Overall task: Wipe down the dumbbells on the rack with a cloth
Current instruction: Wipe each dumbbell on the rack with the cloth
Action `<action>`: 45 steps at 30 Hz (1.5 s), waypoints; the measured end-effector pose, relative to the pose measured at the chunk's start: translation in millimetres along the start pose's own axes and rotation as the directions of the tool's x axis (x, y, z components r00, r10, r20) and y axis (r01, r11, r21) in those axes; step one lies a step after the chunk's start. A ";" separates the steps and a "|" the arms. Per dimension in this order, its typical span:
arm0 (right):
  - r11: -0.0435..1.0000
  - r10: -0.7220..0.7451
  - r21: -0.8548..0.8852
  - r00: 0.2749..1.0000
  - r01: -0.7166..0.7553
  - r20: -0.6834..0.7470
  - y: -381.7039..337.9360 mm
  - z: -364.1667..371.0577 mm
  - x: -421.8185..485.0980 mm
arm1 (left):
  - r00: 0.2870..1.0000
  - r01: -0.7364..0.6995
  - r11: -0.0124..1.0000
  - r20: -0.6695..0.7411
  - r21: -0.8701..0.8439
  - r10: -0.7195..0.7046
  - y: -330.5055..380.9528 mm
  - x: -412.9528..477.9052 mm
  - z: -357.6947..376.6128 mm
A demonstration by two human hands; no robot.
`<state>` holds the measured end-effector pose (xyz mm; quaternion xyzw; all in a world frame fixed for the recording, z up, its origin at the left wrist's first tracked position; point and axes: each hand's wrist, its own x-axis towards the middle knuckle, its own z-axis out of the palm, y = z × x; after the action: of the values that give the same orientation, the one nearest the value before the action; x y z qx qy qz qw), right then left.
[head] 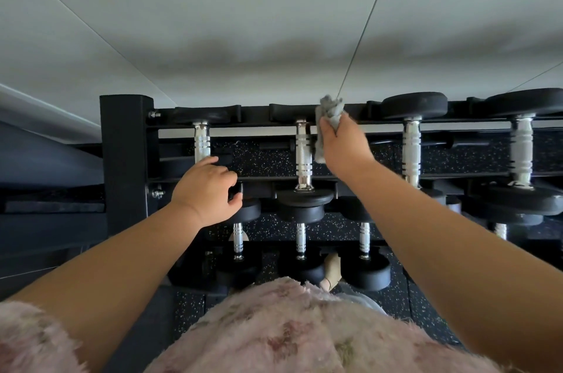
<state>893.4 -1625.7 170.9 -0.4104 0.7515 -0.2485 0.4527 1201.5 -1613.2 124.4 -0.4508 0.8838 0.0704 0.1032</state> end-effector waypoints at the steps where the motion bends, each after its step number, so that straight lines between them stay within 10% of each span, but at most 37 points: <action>1: 0.999 0.046 -0.004 0.997 -0.046 0.053 5.9 6.1 -9.8 | 1.000 0.001 1.000 -0.001 -0.003 -0.001 0.2 0.1 -0.7; 17: 0.917 -0.054 -0.370 0.965 0.149 0.255 39.4 17.6 -50.2 | 1.000 0.028 0.999 -0.008 0.018 -0.028 3.2 0.2 -2.9; 28: 0.945 0.156 -0.310 0.975 -0.100 0.160 40.9 11.6 -42.9 | 1.000 0.009 1.000 0.012 0.012 -0.009 1.0 -0.6 -3.6; 35: 0.765 -0.187 -0.551 0.933 0.334 0.307 24.0 18.2 -82.7 | 0.999 0.009 1.000 0.042 0.007 -0.009 1.8 -0.8 -5.6; 45: 0.788 -0.108 -0.543 0.933 0.292 0.345 10.9 3.5 -84.9 | 0.999 -0.010 1.000 0.033 -0.004 0.010 2.9 -1.0 -9.7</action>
<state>913.8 -1548.4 201.5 -0.6400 0.6666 0.0122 0.3819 1198.6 -1612.9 134.1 -0.4452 0.8842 0.0799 0.1163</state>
